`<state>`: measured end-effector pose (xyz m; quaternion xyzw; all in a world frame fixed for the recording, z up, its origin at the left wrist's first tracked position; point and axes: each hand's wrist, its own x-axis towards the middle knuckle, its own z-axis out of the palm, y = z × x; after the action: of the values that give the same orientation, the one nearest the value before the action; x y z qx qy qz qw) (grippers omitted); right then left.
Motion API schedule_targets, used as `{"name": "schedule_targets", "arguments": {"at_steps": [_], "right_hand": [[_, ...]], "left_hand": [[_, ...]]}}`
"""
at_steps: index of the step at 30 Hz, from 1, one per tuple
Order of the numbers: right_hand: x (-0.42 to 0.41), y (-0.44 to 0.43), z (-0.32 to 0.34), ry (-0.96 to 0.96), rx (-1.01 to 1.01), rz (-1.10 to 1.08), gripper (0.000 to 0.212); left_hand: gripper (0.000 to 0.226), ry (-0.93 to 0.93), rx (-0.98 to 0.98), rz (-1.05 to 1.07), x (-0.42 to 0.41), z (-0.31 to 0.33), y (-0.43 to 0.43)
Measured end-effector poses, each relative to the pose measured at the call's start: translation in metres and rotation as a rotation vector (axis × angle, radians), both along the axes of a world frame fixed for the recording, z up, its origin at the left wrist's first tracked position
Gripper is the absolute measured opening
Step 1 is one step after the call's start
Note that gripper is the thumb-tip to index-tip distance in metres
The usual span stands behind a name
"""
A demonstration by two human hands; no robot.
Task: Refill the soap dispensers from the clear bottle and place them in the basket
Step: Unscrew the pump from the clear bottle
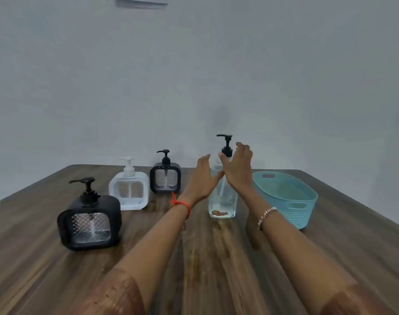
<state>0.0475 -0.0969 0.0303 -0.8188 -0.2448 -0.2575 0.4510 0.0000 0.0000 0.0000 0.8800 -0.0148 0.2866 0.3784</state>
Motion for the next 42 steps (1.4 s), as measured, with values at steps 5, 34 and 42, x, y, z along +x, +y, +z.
{"name": "schedule_targets", "arguments": {"at_steps": [5,34,42], "right_hand": [[0.032,0.019,0.020,0.191,0.048,0.080,0.029],[0.065,-0.015,0.030,0.318,0.189,0.317,0.067],[0.056,-0.015,0.023,0.396,0.277,0.313,0.063]], "left_hand": [[0.071,0.012,-0.179,-0.093,0.026,0.013,-0.005],[0.064,0.033,-0.346,-0.159,0.061,-0.005,0.009],[0.066,0.033,-0.363,-0.176,0.061,-0.008,0.008]]}}
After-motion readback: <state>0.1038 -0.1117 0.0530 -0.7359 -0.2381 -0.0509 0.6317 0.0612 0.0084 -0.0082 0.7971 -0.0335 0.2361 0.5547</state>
